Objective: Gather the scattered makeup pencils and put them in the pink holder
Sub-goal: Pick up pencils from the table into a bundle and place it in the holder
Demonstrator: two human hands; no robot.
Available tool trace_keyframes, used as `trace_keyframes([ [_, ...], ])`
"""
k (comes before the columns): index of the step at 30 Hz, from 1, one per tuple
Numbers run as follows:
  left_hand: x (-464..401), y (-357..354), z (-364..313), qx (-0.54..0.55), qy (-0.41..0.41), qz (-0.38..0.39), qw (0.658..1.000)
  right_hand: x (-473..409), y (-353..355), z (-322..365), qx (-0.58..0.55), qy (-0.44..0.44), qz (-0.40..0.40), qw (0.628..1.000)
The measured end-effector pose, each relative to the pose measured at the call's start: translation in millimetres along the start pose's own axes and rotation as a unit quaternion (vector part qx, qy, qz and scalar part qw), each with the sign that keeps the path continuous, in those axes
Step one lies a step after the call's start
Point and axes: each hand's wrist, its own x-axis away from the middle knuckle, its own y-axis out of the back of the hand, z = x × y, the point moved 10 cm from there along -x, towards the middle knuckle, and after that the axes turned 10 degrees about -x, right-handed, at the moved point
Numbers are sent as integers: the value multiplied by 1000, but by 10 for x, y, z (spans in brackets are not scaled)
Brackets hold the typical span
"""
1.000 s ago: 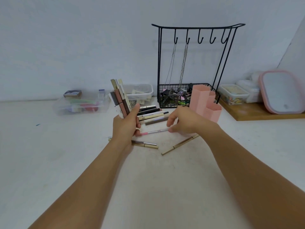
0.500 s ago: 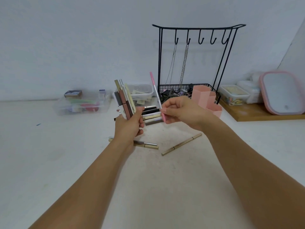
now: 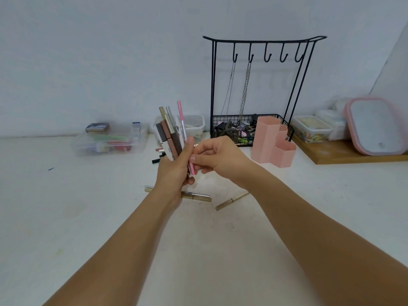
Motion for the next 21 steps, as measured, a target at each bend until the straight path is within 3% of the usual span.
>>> trace_keyframes([
  [8, -9, -17, 45, 15, 5, 20, 1000, 10, -116, 83, 52, 58, -27, 997],
  [14, -48, 48, 56, -5, 9, -3, 1000, 5, 12, 60, 76, 23, 0, 997],
  [17, -95, 99, 34, -5, 7, -22, 1000, -46, 546, 11, 224, 29, -112, 968],
  [21, -122, 132, 66, -14, 9, -25, 1000, -86, 823, -332, 395, -35, -94, 913],
])
